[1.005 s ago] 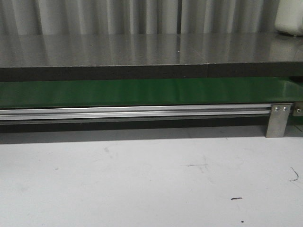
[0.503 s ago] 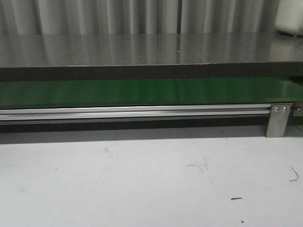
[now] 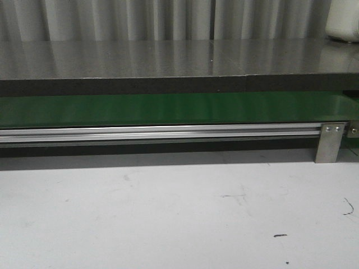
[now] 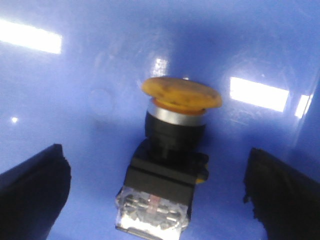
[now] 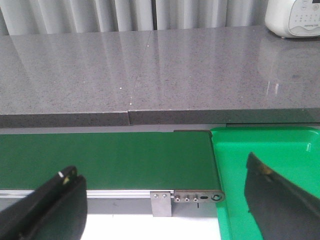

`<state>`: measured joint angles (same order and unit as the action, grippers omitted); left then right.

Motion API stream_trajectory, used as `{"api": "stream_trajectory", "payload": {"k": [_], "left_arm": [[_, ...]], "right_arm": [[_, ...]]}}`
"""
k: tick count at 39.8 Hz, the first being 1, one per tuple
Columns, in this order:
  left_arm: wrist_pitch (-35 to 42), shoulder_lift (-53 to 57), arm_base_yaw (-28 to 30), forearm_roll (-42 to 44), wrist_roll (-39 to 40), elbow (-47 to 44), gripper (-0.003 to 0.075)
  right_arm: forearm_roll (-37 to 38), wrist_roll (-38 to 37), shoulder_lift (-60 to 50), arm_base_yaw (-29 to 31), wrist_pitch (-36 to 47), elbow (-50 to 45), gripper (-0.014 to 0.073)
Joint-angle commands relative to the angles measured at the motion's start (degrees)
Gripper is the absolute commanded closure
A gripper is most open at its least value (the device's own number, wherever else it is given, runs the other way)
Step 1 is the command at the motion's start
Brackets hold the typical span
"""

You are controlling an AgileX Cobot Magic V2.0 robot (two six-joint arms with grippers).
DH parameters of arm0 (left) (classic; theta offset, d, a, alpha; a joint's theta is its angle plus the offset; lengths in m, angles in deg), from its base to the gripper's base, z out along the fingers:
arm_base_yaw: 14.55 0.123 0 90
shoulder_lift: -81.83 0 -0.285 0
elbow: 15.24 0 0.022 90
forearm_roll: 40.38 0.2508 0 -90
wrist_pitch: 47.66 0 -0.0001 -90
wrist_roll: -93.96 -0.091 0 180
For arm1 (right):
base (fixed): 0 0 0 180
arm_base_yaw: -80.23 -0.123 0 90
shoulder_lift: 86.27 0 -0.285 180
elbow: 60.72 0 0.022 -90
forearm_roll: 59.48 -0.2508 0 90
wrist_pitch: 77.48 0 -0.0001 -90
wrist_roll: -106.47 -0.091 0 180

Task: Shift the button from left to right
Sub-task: 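Close the left gripper on the button body and lift it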

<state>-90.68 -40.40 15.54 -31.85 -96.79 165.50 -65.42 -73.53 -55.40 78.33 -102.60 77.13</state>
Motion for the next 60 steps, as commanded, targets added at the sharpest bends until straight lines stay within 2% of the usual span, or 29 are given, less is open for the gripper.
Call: {"api": "stream_trajectory", "payload": {"k": [1,6,9,11,19,23,32,41,49,60], "left_arm": [[1.26,1.74,0.02,0.45,0.04,1.55,0.0048],[1.39,1.22,0.02,0.35,0.04,1.63,0.0050],[1.22,1.22,0.02,0.35,0.04,1.74,0.0091],[0.82,1.22,0.02,0.35,0.04,1.68,0.0160],[0.15,1.22,0.02,1.06,0.04,1.68,0.0516],[-0.10,1.22,0.02,1.33,0.04,2.03,0.0600],[-4.66,2.60,0.02,0.65,0.99,8.08,0.0605],[-11.37,6.47,-0.71,-7.38,0.99,18.37,0.0605],[-15.62,9.30,-6.63,-7.61,0.99,23.11,0.0605],[-17.24,8.96,-18.15,-8.19,1.36,23.24,0.0605]], "right_arm": [[0.32,0.45,0.77,-0.03,5.03,2.10,-0.0060],[0.32,0.45,0.77,-0.03,5.03,2.10,-0.0060],[0.32,0.45,0.77,-0.03,5.03,2.10,-0.0060],[0.32,0.45,0.77,-0.03,5.03,2.10,-0.0060],[0.32,0.45,0.77,-0.03,5.03,2.10,-0.0060],[0.32,0.45,0.77,-0.03,5.03,2.10,-0.0060],[0.32,0.45,0.77,-0.03,5.03,2.10,-0.0060],[0.32,0.45,0.77,-0.03,5.03,2.10,-0.0060],[0.32,0.45,0.77,-0.03,5.03,2.10,-0.0060],[0.32,0.45,0.77,-0.03,5.03,2.10,-0.0060]]}}
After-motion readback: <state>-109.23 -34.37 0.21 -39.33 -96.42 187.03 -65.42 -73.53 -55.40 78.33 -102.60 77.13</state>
